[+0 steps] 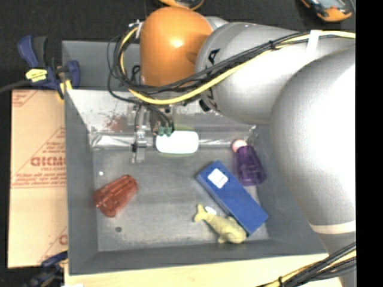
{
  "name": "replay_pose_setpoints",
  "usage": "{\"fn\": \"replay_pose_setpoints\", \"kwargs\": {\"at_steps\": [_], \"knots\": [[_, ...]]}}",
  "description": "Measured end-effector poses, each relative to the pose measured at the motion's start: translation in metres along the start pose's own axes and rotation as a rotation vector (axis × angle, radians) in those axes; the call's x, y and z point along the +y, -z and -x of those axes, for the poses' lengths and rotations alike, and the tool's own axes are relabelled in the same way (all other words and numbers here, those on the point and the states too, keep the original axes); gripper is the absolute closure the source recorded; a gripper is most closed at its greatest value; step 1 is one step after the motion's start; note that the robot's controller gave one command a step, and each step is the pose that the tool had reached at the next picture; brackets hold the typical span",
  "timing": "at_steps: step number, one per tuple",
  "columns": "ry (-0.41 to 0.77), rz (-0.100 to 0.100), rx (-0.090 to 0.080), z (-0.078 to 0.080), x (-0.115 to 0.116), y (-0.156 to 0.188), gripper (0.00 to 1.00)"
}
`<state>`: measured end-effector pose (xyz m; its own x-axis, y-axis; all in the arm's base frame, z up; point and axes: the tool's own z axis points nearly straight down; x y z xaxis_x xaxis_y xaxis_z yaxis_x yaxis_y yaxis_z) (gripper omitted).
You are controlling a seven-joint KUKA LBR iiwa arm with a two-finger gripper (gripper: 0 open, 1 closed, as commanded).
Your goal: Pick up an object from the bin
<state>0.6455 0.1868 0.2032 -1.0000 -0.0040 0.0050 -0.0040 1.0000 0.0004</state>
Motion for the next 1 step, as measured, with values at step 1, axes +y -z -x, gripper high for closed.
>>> {"fn": "replay_pose_setpoints", "kwargs": {"at_steps": [1], "knots": [[-0.004, 0.002, -0.008, 0.0014, -0.001, 0.0059, 0.0]]}}
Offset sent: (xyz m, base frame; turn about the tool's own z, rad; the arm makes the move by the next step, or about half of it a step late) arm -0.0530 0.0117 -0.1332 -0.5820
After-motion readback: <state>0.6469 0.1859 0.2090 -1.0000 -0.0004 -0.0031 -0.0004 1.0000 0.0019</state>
